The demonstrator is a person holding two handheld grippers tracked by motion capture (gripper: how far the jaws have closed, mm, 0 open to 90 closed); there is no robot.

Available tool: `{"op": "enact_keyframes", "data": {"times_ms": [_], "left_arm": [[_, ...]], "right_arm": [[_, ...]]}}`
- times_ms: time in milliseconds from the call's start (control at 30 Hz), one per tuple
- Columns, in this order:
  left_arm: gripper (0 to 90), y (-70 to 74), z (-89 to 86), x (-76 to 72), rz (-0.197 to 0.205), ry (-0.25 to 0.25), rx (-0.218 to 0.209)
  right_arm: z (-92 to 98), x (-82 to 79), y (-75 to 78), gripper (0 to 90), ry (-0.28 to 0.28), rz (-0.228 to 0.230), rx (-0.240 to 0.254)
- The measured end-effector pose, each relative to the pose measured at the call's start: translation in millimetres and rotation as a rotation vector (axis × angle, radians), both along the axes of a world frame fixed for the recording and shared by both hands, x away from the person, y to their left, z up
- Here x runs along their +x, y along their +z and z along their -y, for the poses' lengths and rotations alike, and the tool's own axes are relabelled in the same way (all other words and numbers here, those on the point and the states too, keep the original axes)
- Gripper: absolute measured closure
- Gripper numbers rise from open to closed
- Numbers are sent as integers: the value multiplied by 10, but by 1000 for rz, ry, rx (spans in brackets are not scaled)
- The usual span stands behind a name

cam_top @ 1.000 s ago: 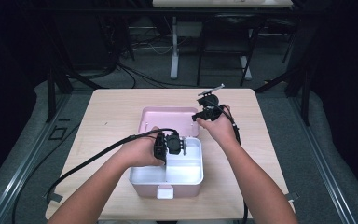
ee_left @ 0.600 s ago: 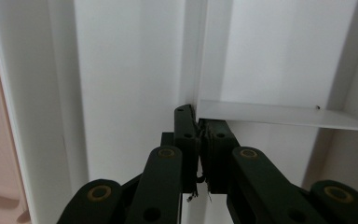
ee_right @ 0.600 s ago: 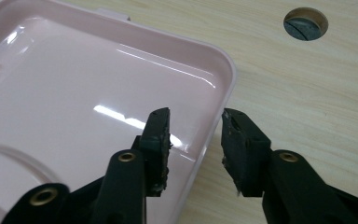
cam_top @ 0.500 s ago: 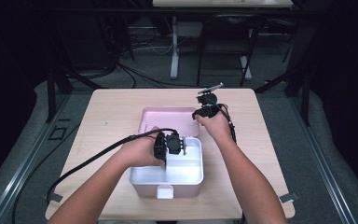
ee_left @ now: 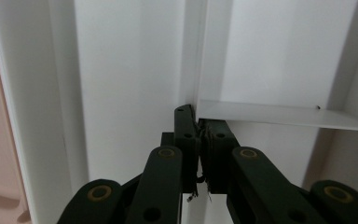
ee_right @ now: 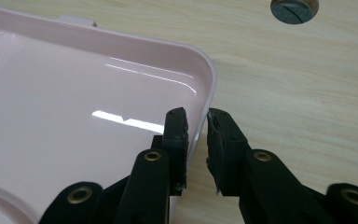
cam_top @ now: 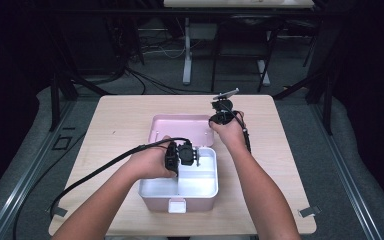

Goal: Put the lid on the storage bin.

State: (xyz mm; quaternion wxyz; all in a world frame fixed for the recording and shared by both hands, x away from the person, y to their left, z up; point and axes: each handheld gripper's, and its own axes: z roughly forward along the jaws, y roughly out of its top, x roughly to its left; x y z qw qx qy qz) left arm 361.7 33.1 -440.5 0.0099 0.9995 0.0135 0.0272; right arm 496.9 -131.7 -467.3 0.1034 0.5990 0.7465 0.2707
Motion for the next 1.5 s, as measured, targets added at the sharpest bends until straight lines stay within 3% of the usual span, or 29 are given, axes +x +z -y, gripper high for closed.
{"op": "enact_keyframes", "data": {"times_ms": [400, 767, 1067, 1333, 1500], "left_arm": [[859, 2, 0, 12, -10, -5, 0], [860, 1, 1, 5, -6, -2, 1], [860, 1, 1, 3, -5, -2, 1], [860, 4, 2, 4, -5, -4, 4], [860, 3, 2, 6, -7, -4, 3]], "right_arm": [[-9, 70, -69, 787, -27, -51, 27], [37, 99, -84, 799, -58, -103, 92], [41, 88, -28, 814, -53, -104, 90], [121, 83, 35, 831, -50, -113, 163], [110, 64, 62, 835, -49, -92, 155]]}}
